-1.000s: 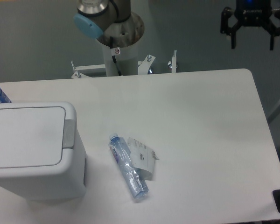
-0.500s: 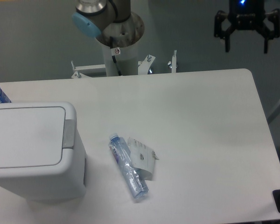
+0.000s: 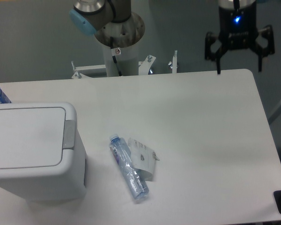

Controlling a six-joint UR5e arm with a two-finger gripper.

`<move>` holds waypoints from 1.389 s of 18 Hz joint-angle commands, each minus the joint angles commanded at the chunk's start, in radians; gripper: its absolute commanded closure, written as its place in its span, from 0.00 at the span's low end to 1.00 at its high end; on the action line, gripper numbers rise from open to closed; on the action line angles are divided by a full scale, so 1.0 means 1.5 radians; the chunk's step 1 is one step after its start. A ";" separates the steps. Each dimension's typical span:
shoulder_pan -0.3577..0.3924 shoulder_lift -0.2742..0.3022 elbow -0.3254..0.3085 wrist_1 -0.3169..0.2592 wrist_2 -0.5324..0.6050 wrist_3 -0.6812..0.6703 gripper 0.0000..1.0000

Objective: Open the trash can
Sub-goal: 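Move the open gripper toward the white trash can lid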

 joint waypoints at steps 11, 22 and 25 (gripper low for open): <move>-0.127 0.002 0.027 -0.018 -0.071 -0.317 0.00; -0.206 -0.020 0.024 -0.025 -0.182 -0.452 0.00; -0.215 -0.030 0.013 -0.025 -0.180 -0.468 0.00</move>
